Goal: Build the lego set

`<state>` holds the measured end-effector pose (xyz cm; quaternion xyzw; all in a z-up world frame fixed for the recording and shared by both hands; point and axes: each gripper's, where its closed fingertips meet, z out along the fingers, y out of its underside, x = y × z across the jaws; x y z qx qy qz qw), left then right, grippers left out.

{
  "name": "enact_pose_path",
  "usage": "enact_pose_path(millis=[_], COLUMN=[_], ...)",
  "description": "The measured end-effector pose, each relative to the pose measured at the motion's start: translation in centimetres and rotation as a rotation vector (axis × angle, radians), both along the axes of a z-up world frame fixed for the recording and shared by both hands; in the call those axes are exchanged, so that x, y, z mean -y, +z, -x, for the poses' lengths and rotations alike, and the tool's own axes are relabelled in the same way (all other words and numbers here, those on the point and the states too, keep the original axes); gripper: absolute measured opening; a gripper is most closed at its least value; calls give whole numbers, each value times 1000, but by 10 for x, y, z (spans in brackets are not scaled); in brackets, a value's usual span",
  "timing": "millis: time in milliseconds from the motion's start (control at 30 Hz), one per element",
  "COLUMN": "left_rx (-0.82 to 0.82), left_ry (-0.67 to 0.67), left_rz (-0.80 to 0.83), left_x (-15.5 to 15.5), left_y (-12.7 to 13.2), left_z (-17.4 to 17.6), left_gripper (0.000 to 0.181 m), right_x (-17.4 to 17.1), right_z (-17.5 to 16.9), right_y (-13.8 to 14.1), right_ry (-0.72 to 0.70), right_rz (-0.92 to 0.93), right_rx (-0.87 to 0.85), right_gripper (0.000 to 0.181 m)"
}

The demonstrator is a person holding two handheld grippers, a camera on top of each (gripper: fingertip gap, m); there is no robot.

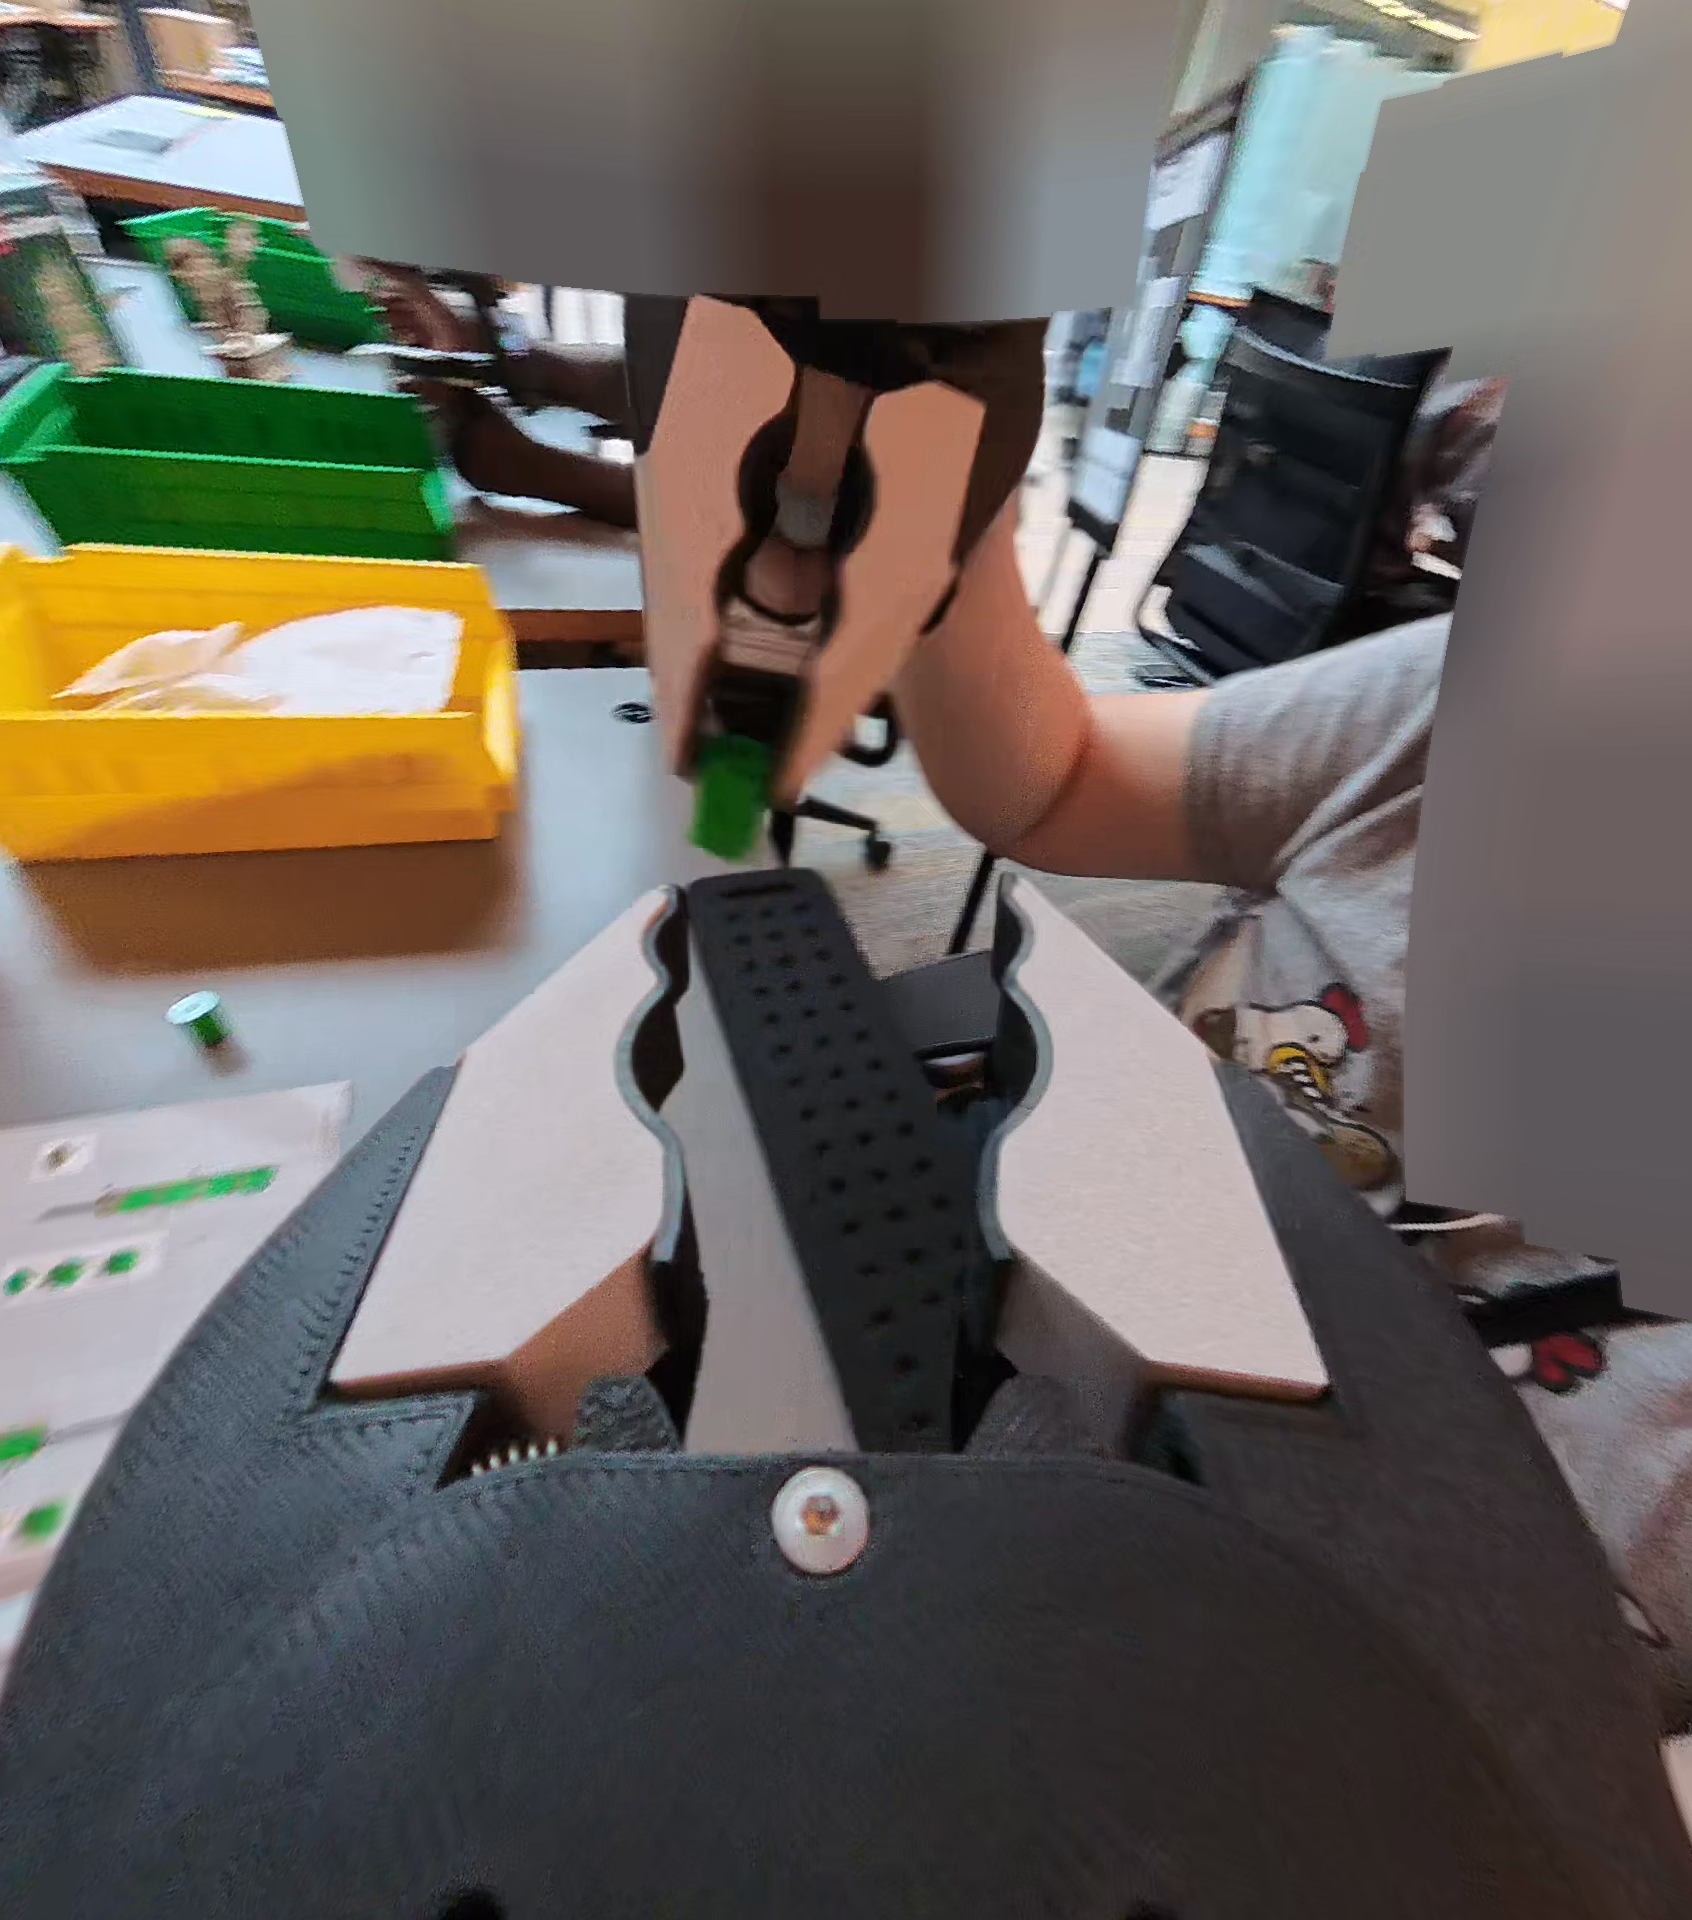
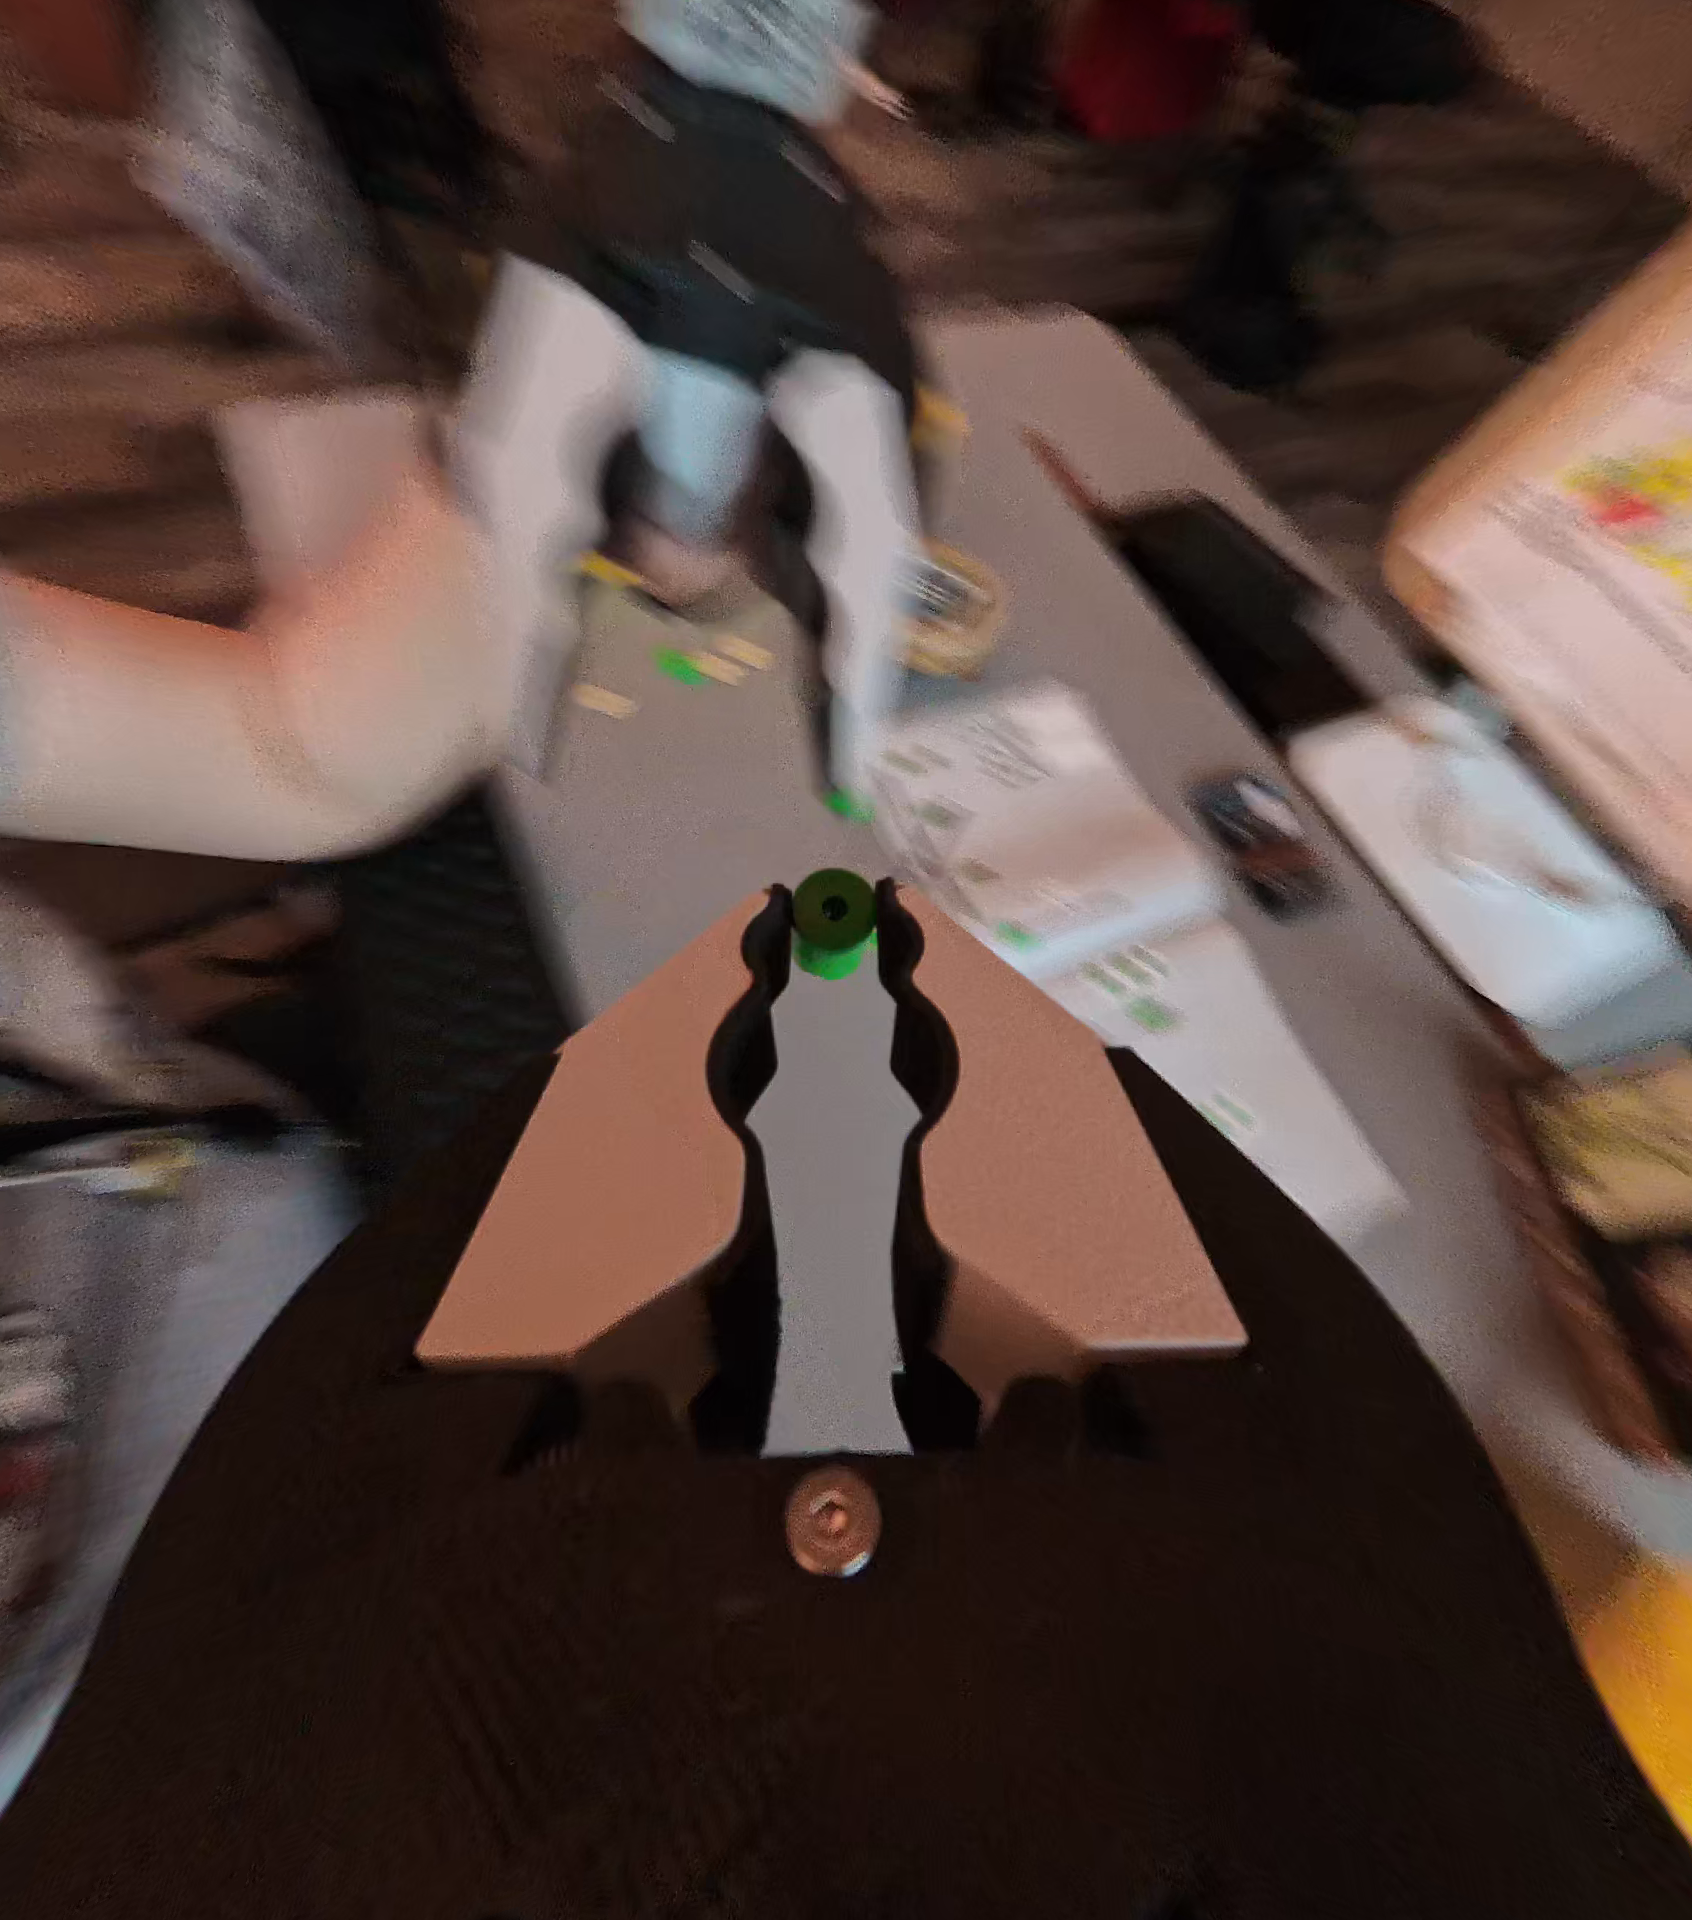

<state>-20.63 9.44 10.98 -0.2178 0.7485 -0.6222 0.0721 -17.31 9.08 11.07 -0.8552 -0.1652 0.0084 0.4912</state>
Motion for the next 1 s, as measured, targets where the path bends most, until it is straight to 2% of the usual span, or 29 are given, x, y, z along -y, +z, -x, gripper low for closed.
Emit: enact_pose_path(millis=[33, 100, 133, 200, 267, 400, 567, 1000], left_rx=[-10, -35, -38, -15, 26, 82, 61, 50], left_ry=[63, 205, 283, 429, 502, 573, 637, 639], left_rz=[13, 68, 92, 107, 119, 130, 80, 55], left_x=[-13, -46, -64, -99, -120, -138, -146, -146], left_y=[1, 7, 10, 15, 22, 33, 26, 22], left_z=[-7, -19, -24, -28, -22, -10, -12, -11], left_gripper=[59, 62, 61, 61, 61, 58, 57, 55], right_x=[1, 12, 18, 29, 36, 38, 40, 49], right_z=[-42, -128, -155, -186, -210, -237, -256, -266], right_y=[-15, -62, -96, -167, -205, -211, -226, -248], right_ry=[-156, -456, -518, -567, -642, -730, -765, -770], right_rz=[21, 101, 155, 273, 281, 194, 192, 188], right_rx=[99, 245, 262, 185, 120, 128, 56, 29], right_gripper=[14, 14, 14, 14, 14, 14, 14, 15])
